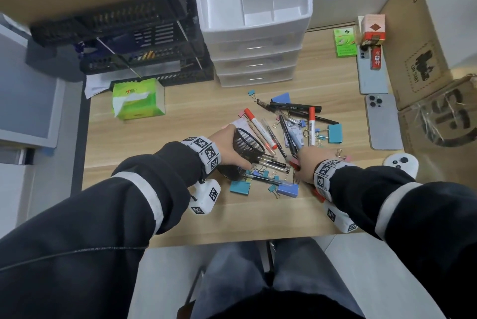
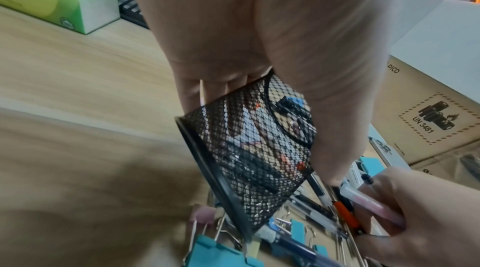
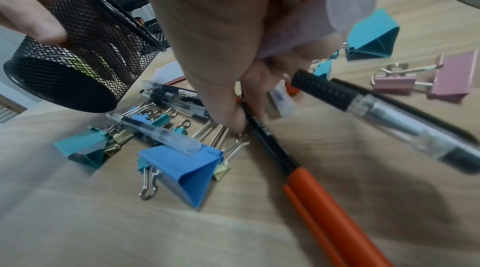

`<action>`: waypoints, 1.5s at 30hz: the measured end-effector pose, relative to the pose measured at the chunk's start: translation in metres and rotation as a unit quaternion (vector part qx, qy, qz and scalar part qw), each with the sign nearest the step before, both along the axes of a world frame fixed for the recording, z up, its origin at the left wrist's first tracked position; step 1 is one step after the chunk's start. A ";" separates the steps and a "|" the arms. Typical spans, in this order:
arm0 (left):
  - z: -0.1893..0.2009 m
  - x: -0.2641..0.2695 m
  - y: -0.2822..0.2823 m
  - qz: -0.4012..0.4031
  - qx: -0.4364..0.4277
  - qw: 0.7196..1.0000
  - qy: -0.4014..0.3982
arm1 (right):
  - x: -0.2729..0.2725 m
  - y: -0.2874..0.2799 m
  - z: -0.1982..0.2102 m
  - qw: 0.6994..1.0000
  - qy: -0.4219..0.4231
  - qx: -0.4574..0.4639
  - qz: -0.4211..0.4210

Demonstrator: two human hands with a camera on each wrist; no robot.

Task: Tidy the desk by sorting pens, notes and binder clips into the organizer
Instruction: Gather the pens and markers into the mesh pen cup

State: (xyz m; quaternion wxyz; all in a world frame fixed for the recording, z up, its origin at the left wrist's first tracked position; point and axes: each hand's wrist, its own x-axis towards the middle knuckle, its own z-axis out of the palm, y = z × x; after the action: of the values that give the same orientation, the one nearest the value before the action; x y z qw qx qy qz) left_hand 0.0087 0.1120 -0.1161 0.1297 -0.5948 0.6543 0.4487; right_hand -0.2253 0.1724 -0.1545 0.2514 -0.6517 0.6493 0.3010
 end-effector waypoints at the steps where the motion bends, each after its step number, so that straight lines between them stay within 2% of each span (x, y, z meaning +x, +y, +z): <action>1: 0.001 0.000 0.000 -0.004 -0.001 1.000 0.001 | 0.000 0.001 -0.001 1.000 -0.006 0.002 -0.004; 7: 0.004 0.001 -0.007 -0.008 0.006 1.000 -0.009 | -0.011 -0.004 0.013 0.995 -0.091 -0.021 -0.034; 10: 0.006 0.000 -0.010 -0.020 0.003 1.000 -0.017 | -0.020 -0.022 0.026 0.976 -0.173 -0.064 -0.112; 13: 0.012 -0.002 -0.012 -0.032 -0.009 0.999 -0.020 | -0.021 -0.051 0.041 0.927 -0.276 -0.129 -0.219; 16: 0.016 -0.004 -0.012 -0.049 -0.024 0.998 -0.020 | -0.012 -0.078 0.060 0.853 -0.374 -0.174 -0.319; 18: 0.020 -0.006 -0.011 -0.061 -0.037 0.997 -0.018 | -0.003 -0.086 0.071 0.792 -0.438 -0.181 -0.385; 20: 0.021 -0.008 -0.011 -0.062 -0.047 0.997 -0.002 | 0.007 -0.086 0.077 0.764 -0.474 -0.161 -0.406; 22: 0.021 -0.009 -0.011 -0.058 -0.057 0.997 0.015 | 0.019 -0.082 0.075 0.761 -0.500 -0.118 -0.396; 25: 0.020 -0.011 -0.010 -0.050 -0.074 0.995 0.042 | 0.032 -0.072 0.067 0.772 -0.515 -0.071 -0.364; 29: 0.018 -0.012 -0.010 -0.042 -0.079 0.994 0.058 | 0.032 -0.060 0.059 0.792 -0.487 -0.094 -0.357; 31: 0.018 -0.010 -0.009 -0.042 -0.080 0.994 0.060 | 0.026 -0.058 0.057 0.777 -0.498 -0.091 -0.376; 34: 0.018 -0.006 -0.008 -0.040 -0.076 0.994 0.063 | 0.016 -0.060 0.056 0.726 -0.524 -0.079 -0.439; 35: 0.018 -0.004 -0.009 -0.039 -0.075 0.994 0.064 | 0.009 -0.061 0.054 0.723 -0.515 -0.088 -0.453; 36: 0.018 -0.003 -0.009 -0.038 -0.074 0.995 0.063 | 0.001 -0.061 0.051 0.734 -0.490 -0.105 -0.459; 39: 0.020 0.003 -0.010 -0.039 -0.075 0.995 0.055 | -0.026 -0.058 0.037 0.815 -0.332 -0.181 -0.440; 42: 0.021 0.008 -0.011 -0.038 -0.074 0.996 0.043 | -0.042 -0.048 0.023 0.885 -0.209 -0.162 -0.382; 45: 0.017 0.012 -0.010 -0.035 -0.069 0.996 0.039 | -0.038 -0.043 0.009 0.904 -0.195 -0.131 -0.356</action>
State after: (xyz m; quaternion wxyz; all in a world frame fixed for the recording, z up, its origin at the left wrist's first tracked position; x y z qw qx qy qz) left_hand 0.0211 0.1016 -0.0994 0.0783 -0.5610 0.7090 0.4201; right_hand -0.2635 0.1296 -0.1452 0.3763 -0.4498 0.8095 -0.0295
